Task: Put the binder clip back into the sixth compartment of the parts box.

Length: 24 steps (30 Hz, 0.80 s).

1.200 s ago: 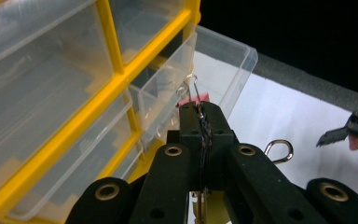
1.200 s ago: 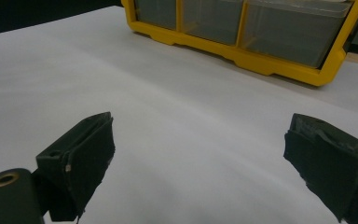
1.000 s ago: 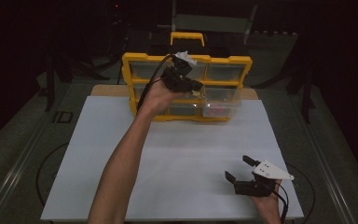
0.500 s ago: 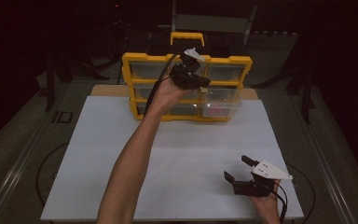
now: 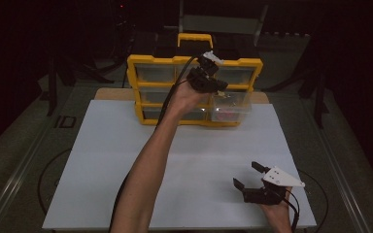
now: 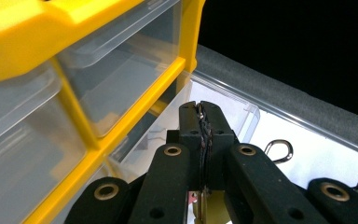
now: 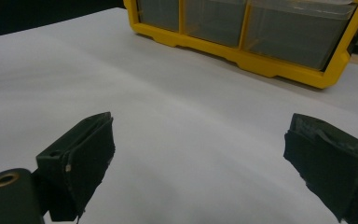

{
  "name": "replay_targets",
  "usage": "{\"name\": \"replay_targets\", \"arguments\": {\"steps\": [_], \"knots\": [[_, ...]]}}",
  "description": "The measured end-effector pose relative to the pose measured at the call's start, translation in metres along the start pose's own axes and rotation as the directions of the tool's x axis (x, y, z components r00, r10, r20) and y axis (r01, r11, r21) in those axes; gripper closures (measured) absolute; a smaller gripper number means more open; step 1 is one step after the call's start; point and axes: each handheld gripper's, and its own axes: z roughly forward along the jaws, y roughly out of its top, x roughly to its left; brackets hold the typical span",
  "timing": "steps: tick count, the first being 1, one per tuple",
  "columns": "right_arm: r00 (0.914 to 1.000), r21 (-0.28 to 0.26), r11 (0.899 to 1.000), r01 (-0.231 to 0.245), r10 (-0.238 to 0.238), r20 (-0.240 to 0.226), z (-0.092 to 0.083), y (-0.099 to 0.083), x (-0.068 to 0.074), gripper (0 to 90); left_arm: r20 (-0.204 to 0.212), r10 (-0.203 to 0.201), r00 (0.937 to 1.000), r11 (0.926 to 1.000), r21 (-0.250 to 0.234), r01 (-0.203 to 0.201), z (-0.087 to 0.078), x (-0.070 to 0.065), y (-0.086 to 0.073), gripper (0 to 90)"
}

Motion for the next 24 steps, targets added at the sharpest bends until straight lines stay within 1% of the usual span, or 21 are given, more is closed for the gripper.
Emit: {"name": "replay_targets", "arguments": {"steps": [3, 5, 7, 8, 9, 10, 11, 12, 13, 15, 17, 18, 19, 21, 22, 24], "knots": [[1.0000, -0.004, 1.000, -0.006, 0.006, 0.001, -0.001, 0.000, -0.001, 7.9, 0.003, -0.003, 1.0000, 1.0000, -0.008, 0.003, 0.006, -0.001, 0.002, 89.6], [1.0000, -0.006, 1.000, -0.003, 0.003, 0.002, -0.002, 0.000, -0.001, 7.9, 0.020, -0.012, 0.9997, 0.9997, -0.019, 0.012, 0.010, -0.001, 0.001, 87.4], [1.0000, -0.007, 1.000, -0.005, 0.005, 0.003, -0.002, 0.000, -0.001, 7.9, 0.015, -0.032, 0.9994, 0.9992, -0.022, 0.033, 0.014, -0.001, -0.001, 64.6], [1.0000, -0.006, 1.000, -0.006, 0.006, 0.004, -0.002, 0.000, -0.001, 7.9, -0.013, -0.027, 0.9996, 0.9994, -0.025, 0.026, 0.015, -0.003, -0.002, 51.4], [1.0000, -0.006, 1.000, -0.006, 0.006, 0.002, -0.003, 0.000, -0.002, 7.9, -0.030, -0.031, 0.9991, 0.9993, -0.024, 0.030, 0.015, -0.003, -0.002, 39.3], [1.0000, -0.009, 1.000, -0.004, 0.004, 0.004, -0.003, 0.000, -0.002, 7.9, -0.033, -0.043, 0.9985, 0.9989, -0.020, 0.043, 0.015, -0.002, -0.003, 29.7], [1.0000, -0.010, 1.000, -0.004, 0.004, 0.004, -0.003, 0.000, -0.002, 7.9, -0.044, -0.043, 0.9981, 0.9990, -0.017, 0.043, 0.015, -0.002, -0.003, 20.2], [1.0000, -0.009, 1.000, -0.004, 0.004, 0.004, -0.003, 0.000, -0.002, 7.9, -0.054, -0.043, 0.9976, 0.9990, -0.015, 0.042, 0.014, -0.002, -0.004, 15.5], [1.0000, -0.009, 1.000, -0.004, 0.004, 0.004, -0.002, 0.000, -0.002, 7.9, -0.051, -0.045, 0.9977, 0.9989, -0.015, 0.044, 0.012, -0.002, -0.004, 11.7], [1.0000, -0.008, 1.000, -0.003, 0.003, 0.004, -0.002, 0.000, -0.001, 7.9, -0.065, -0.038, 0.9972, 0.9992, -0.011, 0.038, 0.009, -0.002, -0.004, 5.7], [1.0000, -0.006, 1.000, -0.001, 0.001, 0.005, -0.002, 0.001, -0.001, 7.9, -0.057, -0.020, 0.9982, 0.9998, 0.001, 0.020, 0.005, -0.002, -0.006, 2.6], [1.0000, -0.007, 1.000, -0.002, 0.002, 0.005, -0.002, 0.001, -0.001, 7.9, -0.060, -0.012, 0.9982, 0.9999, 0.007, 0.012, 0.004, -0.002, -0.007, 0.6], [1.0000, -0.006, 1.000, -0.001, 0.001, 0.006, -0.002, 0.001, -0.001, 7.9, -0.061, -0.002, 0.9982, 1.0000, 0.008, 0.002, 0.002, -0.002, -0.009, 0.2], [1.0000, -0.007, 1.000, 0.000, 0.000, 0.005, -0.002, 0.001, -0.001, 7.9, -0.061, 0.002, 0.9981, 1.0000, 0.005, -0.002, -0.003, -0.002, -0.013, 0.0], [1.0000, -0.007, 1.000, 0.000, 0.000, 0.005, -0.001, 0.001, -0.001, 7.9, -0.069, 0.005, 0.9976, 1.0000, 0.009, -0.005, -0.006, -0.002, -0.015, 0.0], [1.0000, -0.008, 1.000, -0.001, 0.001, 0.005, -0.002, 0.001, 0.000, 7.9, -0.064, 0.005, 0.9979, 0.9999, 0.010, -0.004, -0.012, 0.000, -0.020, 0.0]]}}
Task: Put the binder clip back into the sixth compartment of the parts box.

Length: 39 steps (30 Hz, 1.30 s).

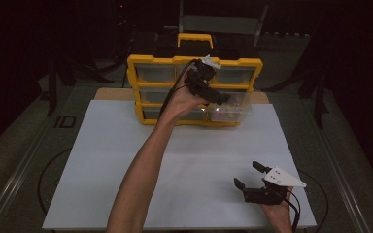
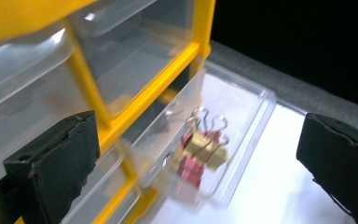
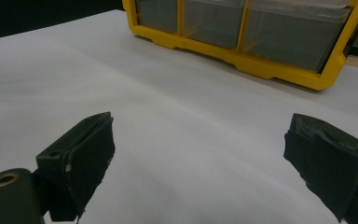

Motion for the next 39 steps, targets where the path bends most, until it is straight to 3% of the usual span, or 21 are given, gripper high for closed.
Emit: {"name": "replay_targets", "arguments": {"steps": [3, 9, 15, 24, 33, 39], "knots": [[1.0000, 0.001, 1.000, 0.002, -0.002, 0.000, 0.000, 0.000, 0.000, 7.9, -0.001, -0.013, 0.9999, 0.9998, -0.015, 0.013, -0.012, 0.006, -0.011, 0.0], [1.0000, 0.004, 1.000, 0.002, -0.002, -0.002, 0.001, 0.000, 0.000, 7.9, -0.031, -0.001, 0.9995, 0.9996, -0.026, 0.000, -0.029, 0.009, -0.029, 0.0], [1.0000, 0.005, 1.000, 0.005, -0.005, -0.005, 0.001, 0.000, 0.001, 7.8, -0.077, 0.032, 0.9965, 0.9988, -0.034, -0.035, -0.054, 0.008, -0.064, 0.0], [0.9999, 0.006, 1.000, 0.012, -0.012, -0.010, 0.003, -0.001, 0.003, 7.9, -0.136, 0.019, 0.9905, 0.9985, -0.049, -0.026, -0.080, 0.004, -0.125, 0.0], [0.9998, 0.003, 1.000, 0.010, -0.010, -0.018, 0.005, -0.001, 0.006, 7.9, -0.165, -0.059, 0.9845, 0.9963, -0.071, 0.048, -0.097, 0.003, -0.204, 0.0], [0.9996, 0.001, 1.000, 0.013, -0.013, -0.026, 0.008, -0.001, 0.008, 7.8, -0.193, -0.124, 0.9734, 0.9885, -0.109, 0.105, -0.111, 0.001, -0.253, 0.0]]}}
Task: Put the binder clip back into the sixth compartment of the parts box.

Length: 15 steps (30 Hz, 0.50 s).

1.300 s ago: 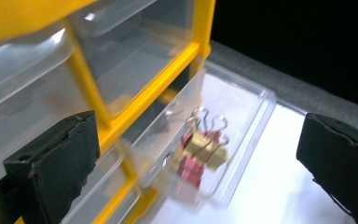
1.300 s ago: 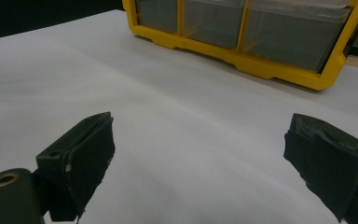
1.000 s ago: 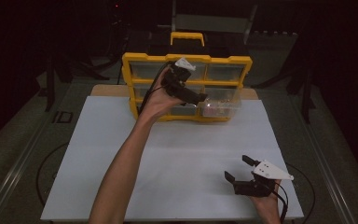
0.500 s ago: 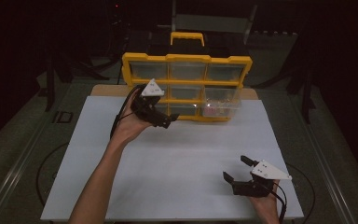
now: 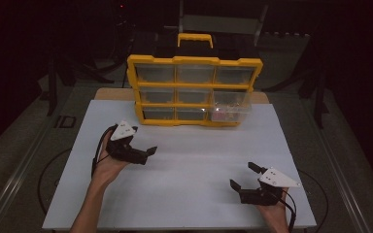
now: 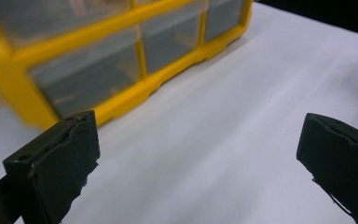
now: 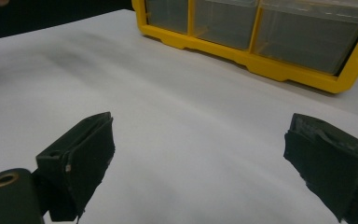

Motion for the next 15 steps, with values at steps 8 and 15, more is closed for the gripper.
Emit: {"name": "replay_targets", "arguments": {"steps": [8, 15], "knots": [[1.0000, -0.030, 1.000, -0.006, 0.006, -0.008, 0.001, -0.001, -0.001, 7.8, -0.082, -0.060, 0.9948, 0.9968, -0.057, 0.055, -0.029, 0.002, -0.053, 0.0], [0.9995, -0.064, 0.998, -0.024, 0.022, -0.021, 0.001, -0.001, -0.003, 7.8, -0.131, -0.099, 0.9863, 0.9916, -0.096, 0.087, -0.052, -0.003, -0.090, 0.0]]}}
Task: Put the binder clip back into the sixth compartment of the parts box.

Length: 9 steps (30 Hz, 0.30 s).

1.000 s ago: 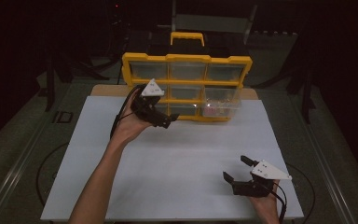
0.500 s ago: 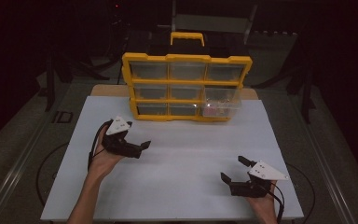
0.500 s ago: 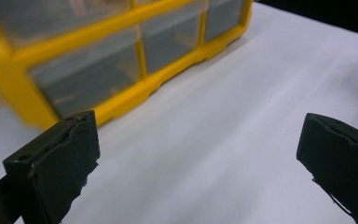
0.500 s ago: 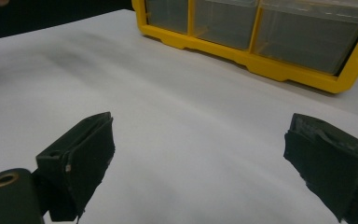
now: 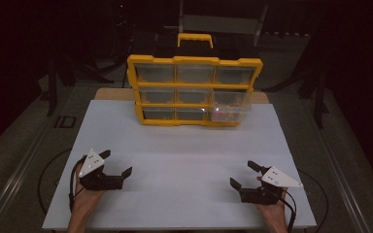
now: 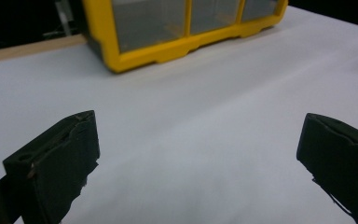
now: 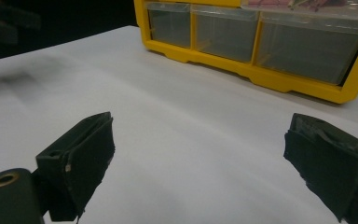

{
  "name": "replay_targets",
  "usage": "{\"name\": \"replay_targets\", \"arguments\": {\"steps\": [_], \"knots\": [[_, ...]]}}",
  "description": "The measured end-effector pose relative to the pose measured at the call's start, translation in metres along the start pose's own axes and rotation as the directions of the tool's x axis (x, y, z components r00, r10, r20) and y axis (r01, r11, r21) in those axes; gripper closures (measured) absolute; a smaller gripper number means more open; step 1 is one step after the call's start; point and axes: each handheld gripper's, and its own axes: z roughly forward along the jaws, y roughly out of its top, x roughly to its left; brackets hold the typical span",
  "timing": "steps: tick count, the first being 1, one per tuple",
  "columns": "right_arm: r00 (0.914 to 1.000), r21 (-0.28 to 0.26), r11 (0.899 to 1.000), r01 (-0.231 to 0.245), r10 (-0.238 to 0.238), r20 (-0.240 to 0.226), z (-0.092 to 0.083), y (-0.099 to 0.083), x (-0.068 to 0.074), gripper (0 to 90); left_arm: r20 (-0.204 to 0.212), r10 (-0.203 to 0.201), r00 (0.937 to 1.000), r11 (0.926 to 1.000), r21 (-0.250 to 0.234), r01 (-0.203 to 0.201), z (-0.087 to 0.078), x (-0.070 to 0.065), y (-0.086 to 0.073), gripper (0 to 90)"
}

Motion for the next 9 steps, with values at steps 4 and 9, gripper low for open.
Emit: {"name": "replay_targets", "arguments": {"steps": [4, 9], "knots": [[1.0000, 0.005, 1.000, -0.001, 0.001, -0.008, 0.003, 0.000, 0.002, 7.8, -0.010, -0.016, 0.9998, 0.9997, -0.016, 0.016, -0.011, 0.002, -0.007, 0.0], [0.9998, 0.015, 1.000, 0.001, -0.001, -0.018, 0.007, -0.001, 0.004, 7.8, -0.020, -0.045, 0.9988, 0.9977, -0.052, 0.044, -0.015, 0.005, -0.006, 0.0]]}}
